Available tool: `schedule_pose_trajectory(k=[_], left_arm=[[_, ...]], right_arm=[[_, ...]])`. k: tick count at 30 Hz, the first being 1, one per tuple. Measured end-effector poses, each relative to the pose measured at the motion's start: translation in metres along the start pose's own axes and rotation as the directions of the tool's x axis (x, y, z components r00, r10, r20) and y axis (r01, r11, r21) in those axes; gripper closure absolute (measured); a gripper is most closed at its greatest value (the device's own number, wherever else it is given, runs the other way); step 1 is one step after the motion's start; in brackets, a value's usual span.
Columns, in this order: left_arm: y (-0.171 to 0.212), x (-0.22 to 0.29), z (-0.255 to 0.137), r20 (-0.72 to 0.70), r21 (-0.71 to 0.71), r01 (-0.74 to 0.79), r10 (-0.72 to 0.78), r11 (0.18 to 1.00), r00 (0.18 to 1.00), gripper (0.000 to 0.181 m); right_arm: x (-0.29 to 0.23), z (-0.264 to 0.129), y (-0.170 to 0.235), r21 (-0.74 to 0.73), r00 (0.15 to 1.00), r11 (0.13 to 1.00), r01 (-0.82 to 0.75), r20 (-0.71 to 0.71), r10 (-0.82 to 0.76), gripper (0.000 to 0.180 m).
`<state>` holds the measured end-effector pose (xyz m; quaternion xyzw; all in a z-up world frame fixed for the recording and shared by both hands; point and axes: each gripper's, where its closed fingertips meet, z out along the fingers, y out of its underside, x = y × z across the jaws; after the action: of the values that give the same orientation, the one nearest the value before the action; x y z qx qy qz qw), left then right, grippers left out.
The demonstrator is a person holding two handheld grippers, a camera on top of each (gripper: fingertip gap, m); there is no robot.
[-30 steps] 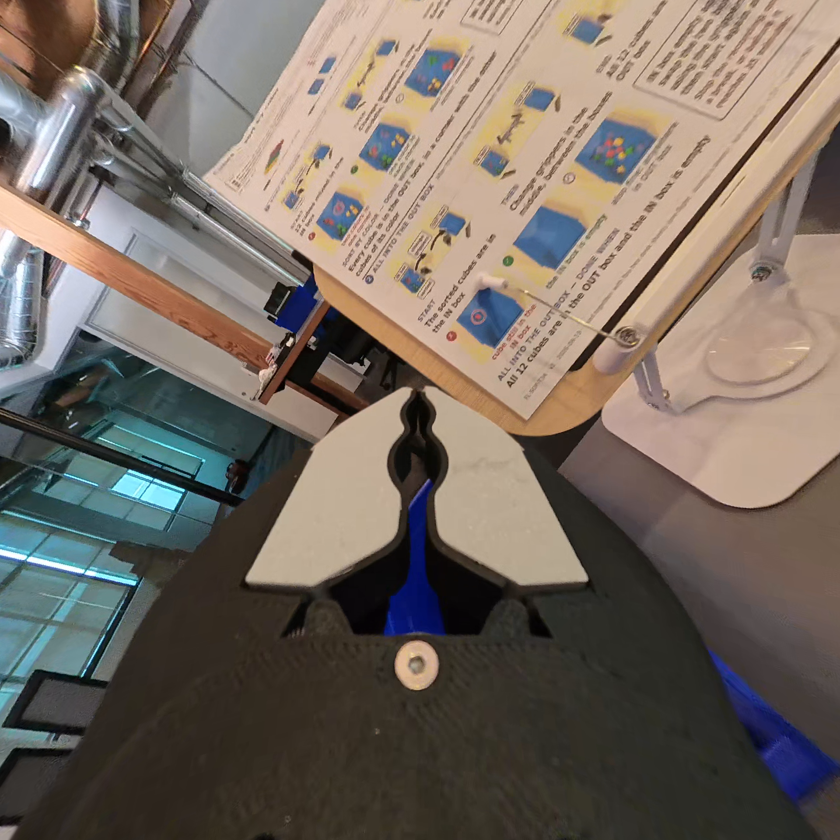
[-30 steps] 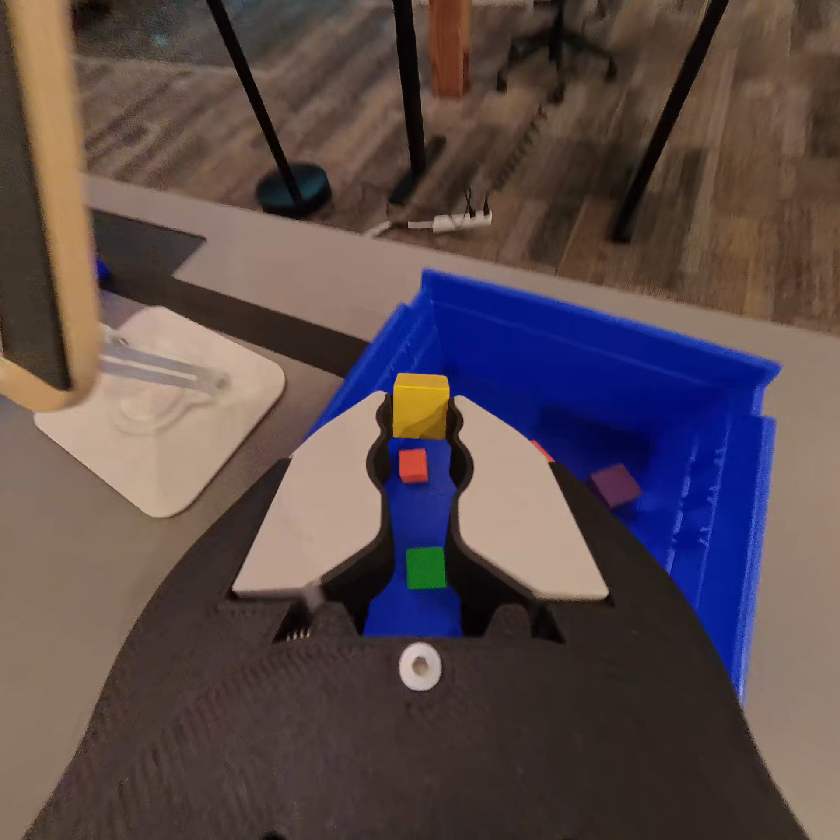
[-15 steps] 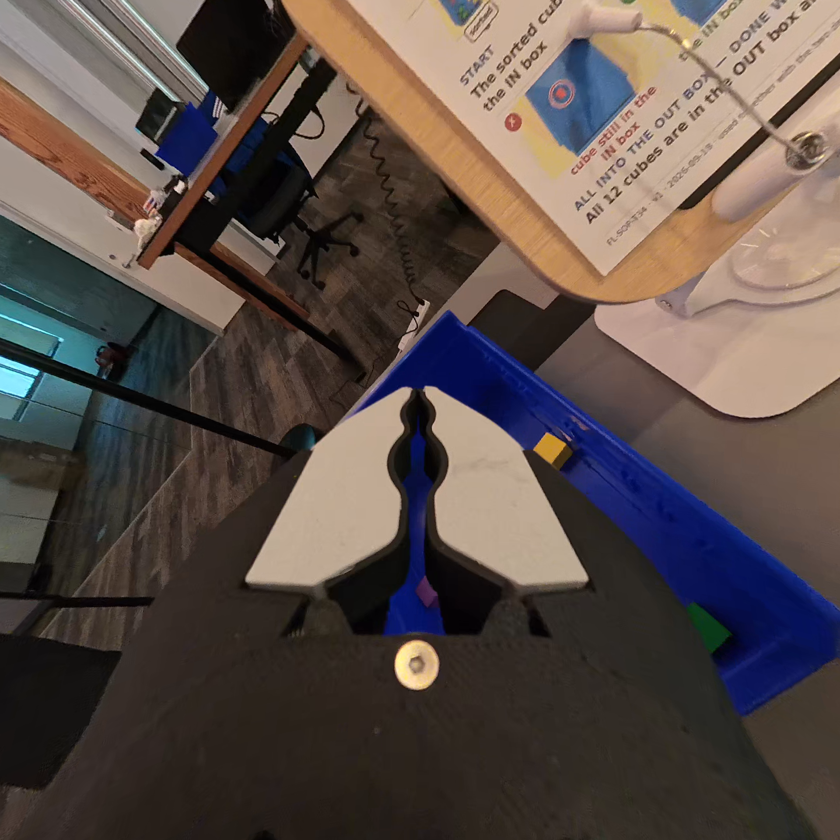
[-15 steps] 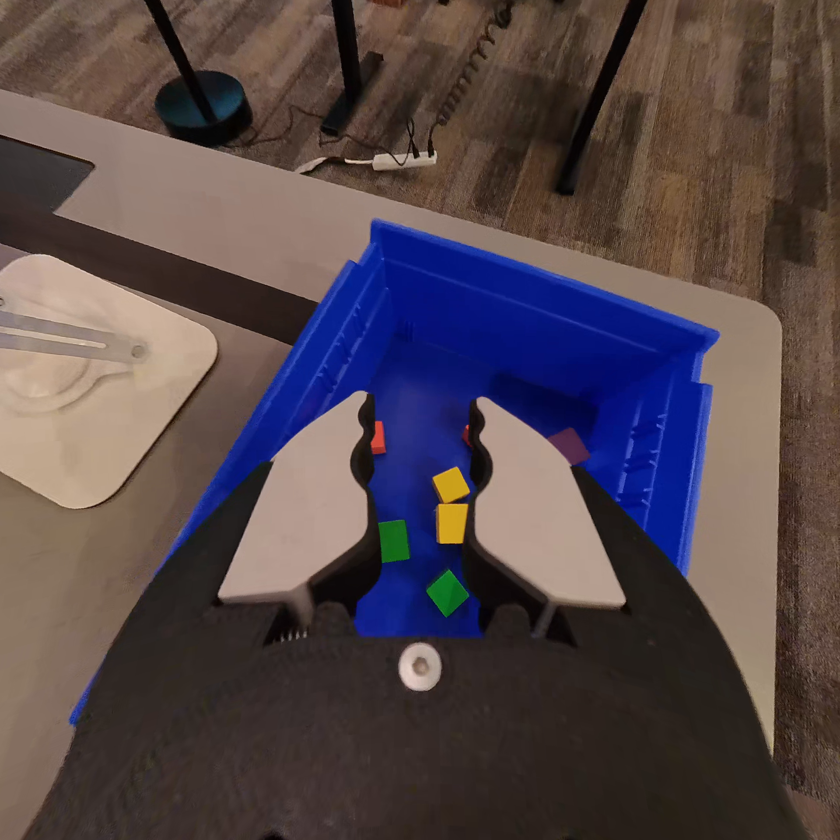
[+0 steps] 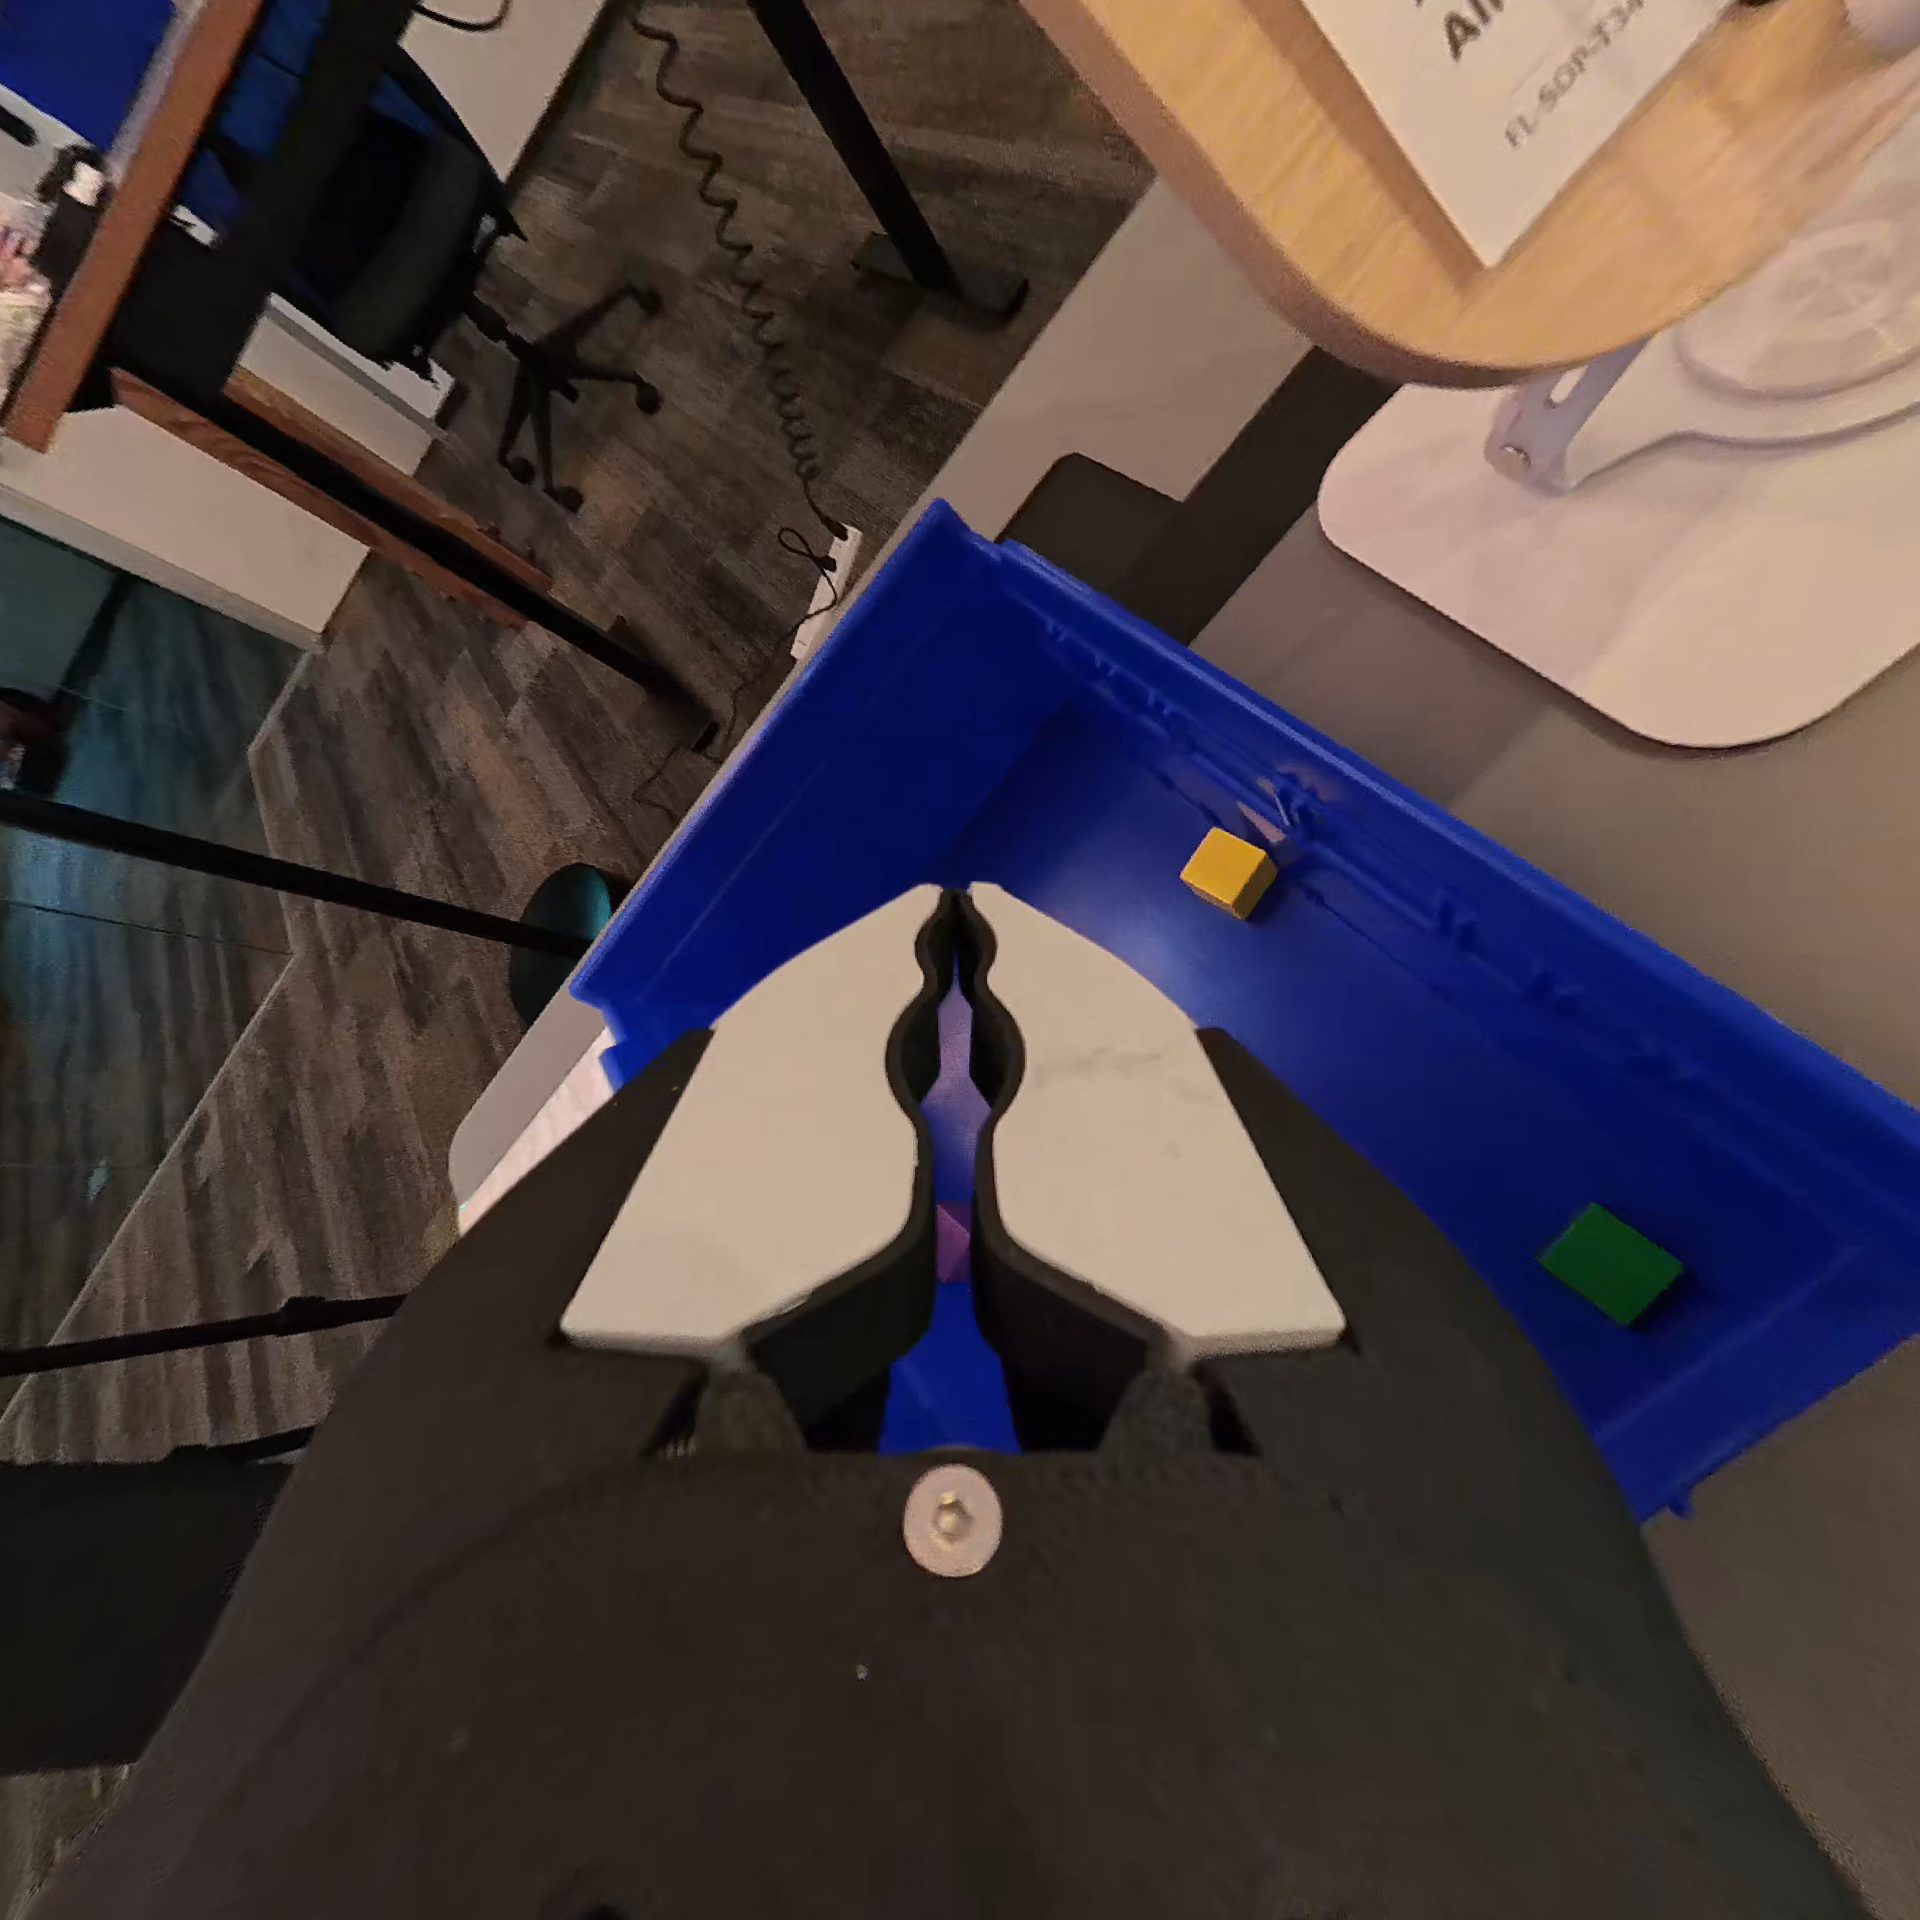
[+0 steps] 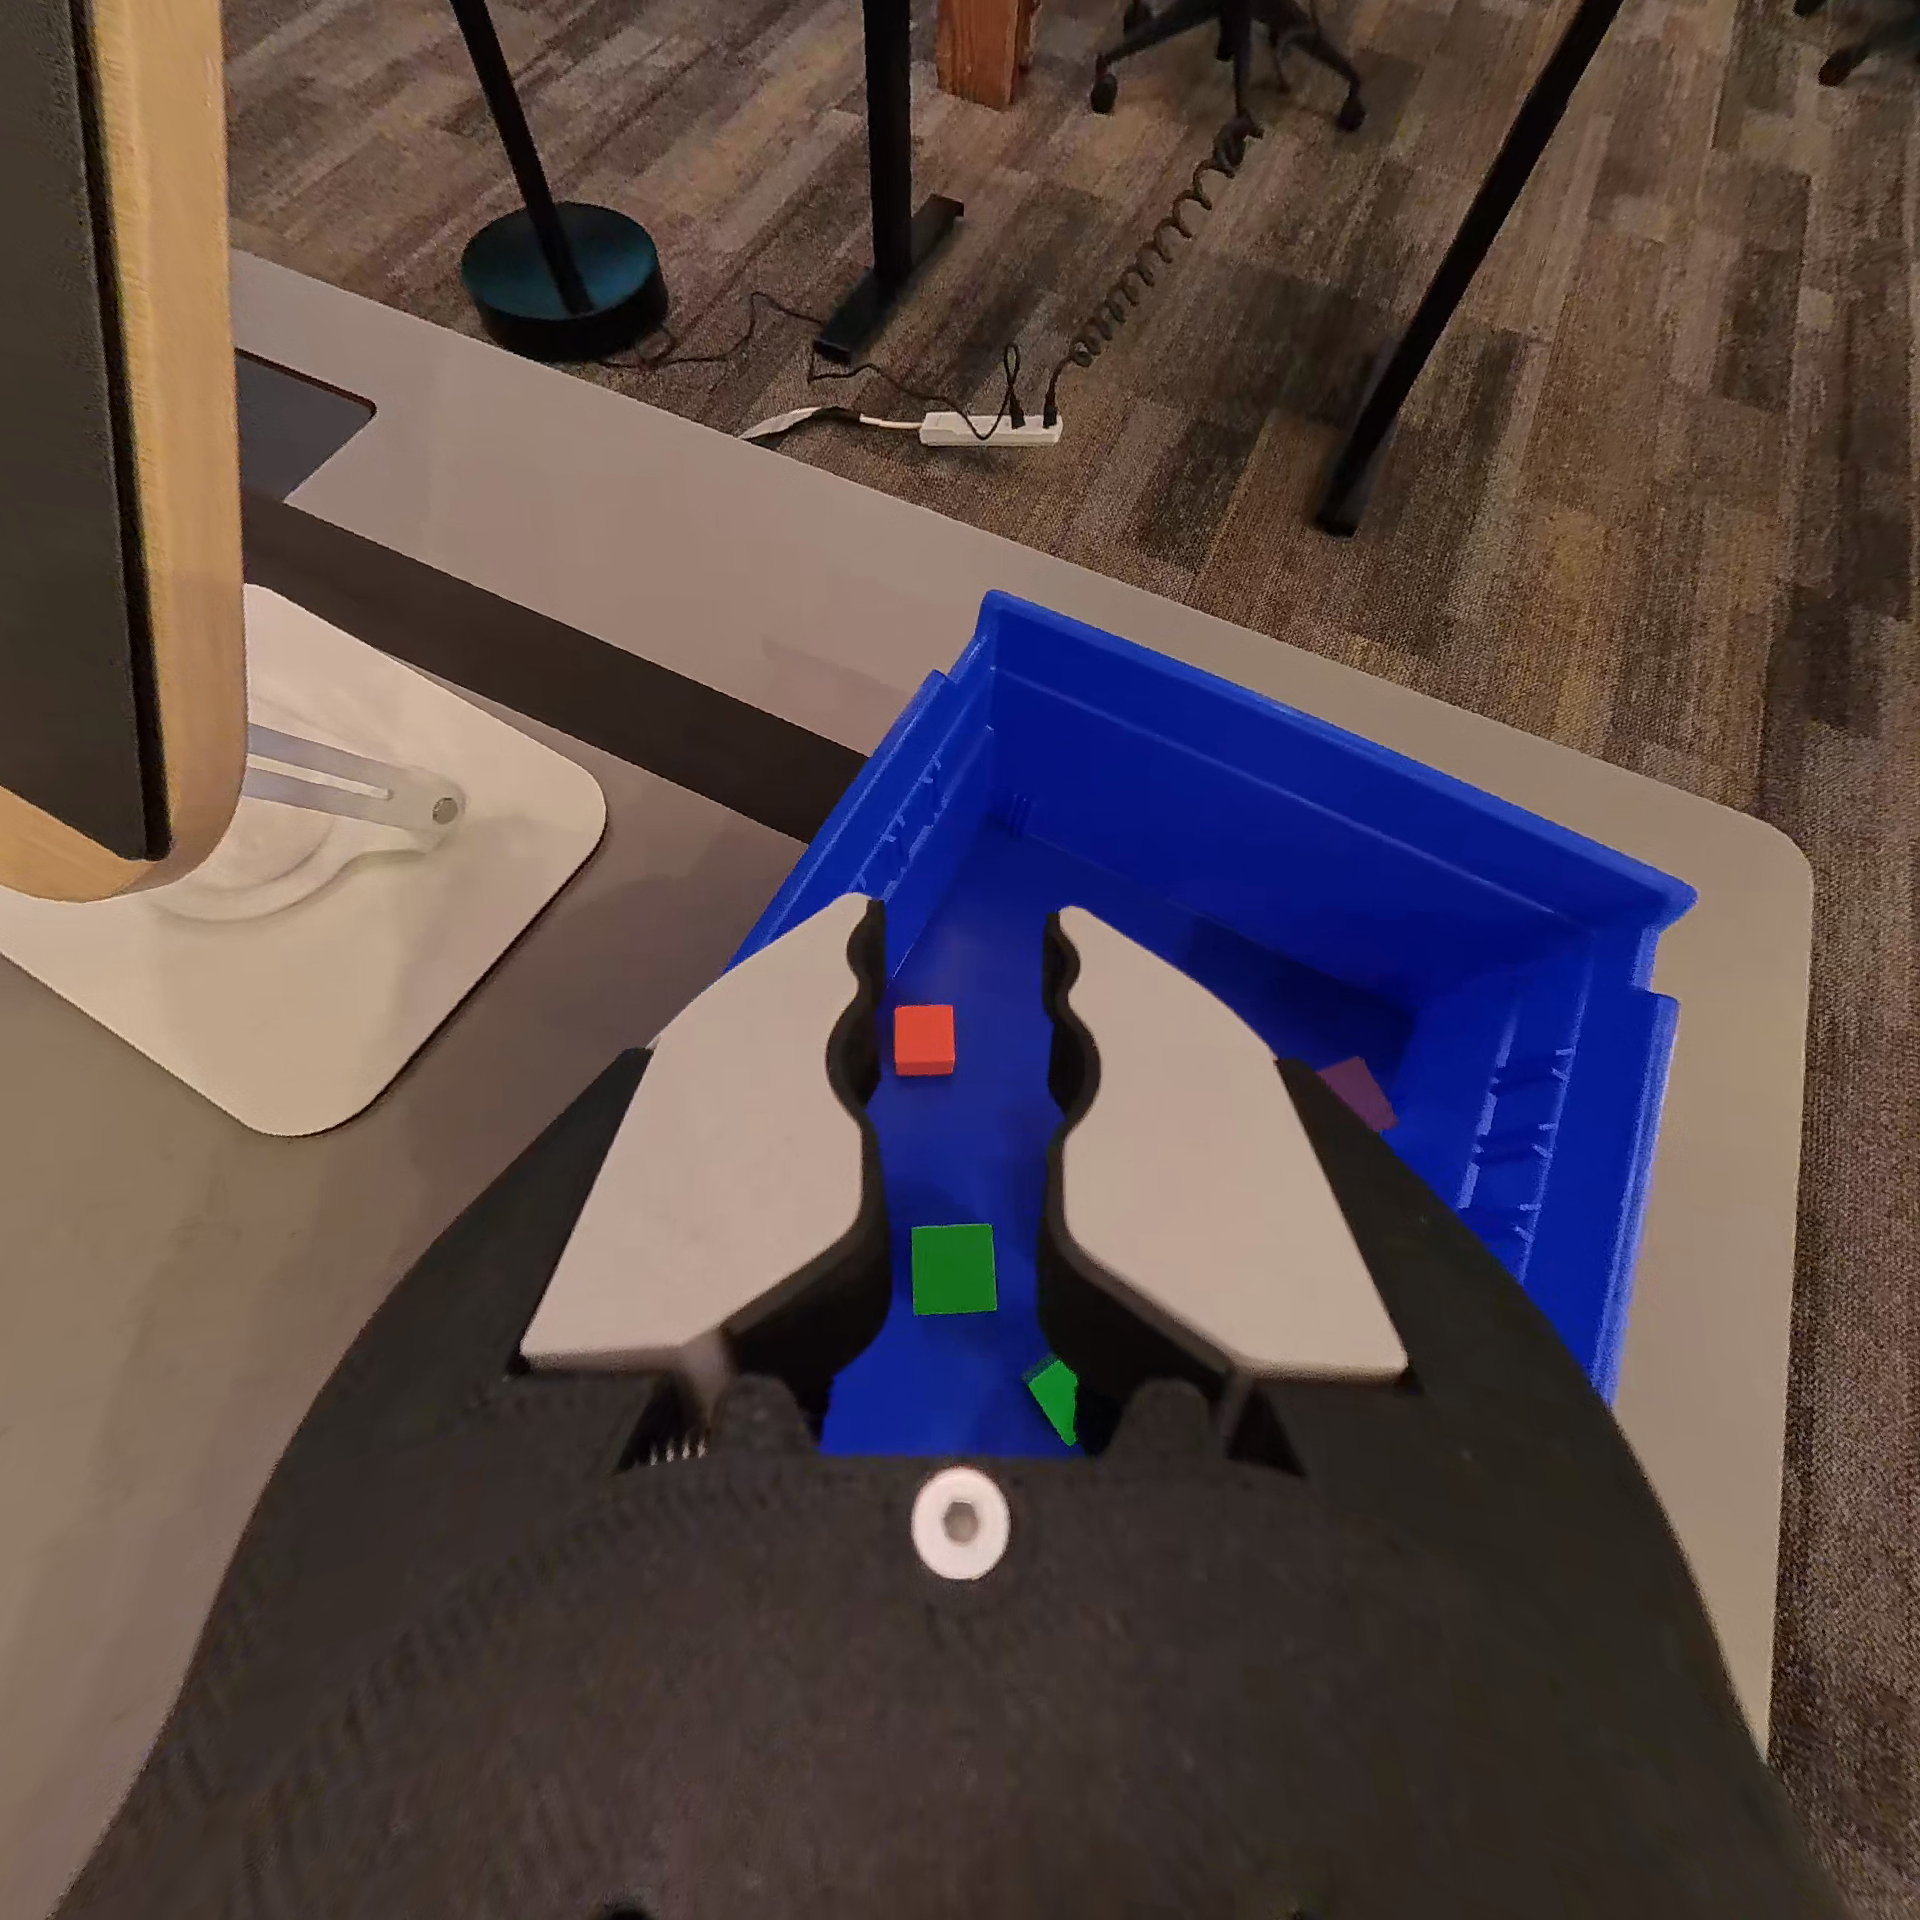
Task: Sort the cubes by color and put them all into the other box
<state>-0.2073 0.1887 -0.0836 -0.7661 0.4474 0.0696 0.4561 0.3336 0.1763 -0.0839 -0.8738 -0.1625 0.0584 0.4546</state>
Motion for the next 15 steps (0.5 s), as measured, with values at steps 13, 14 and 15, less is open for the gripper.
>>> schedule_pose_trajectory(k=[13, 14, 15], left_arm=[[0.022, 0.057, 0.055, -0.345, -0.032, -0.176, 0.154, 0.984, 0.926, 0.162], [0.024, 0.06, 0.057, -0.366, -0.028, -0.18, 0.158, 0.983, 0.917, 0.16], [0.028, 0.062, 0.061, -0.383, -0.039, -0.187, 0.159, 0.982, 0.91, 0.157]], right_arm=[[-0.012, -0.001, -0.004, 0.01, 0.999, 1.0, 0.022, 0.028, -0.023, 0.152], [-0.012, -0.001, -0.004, 0.009, 0.999, 1.0, 0.025, 0.03, -0.025, 0.152], [-0.013, -0.001, -0.004, 0.008, 0.999, 1.0, 0.028, 0.03, -0.028, 0.152]])
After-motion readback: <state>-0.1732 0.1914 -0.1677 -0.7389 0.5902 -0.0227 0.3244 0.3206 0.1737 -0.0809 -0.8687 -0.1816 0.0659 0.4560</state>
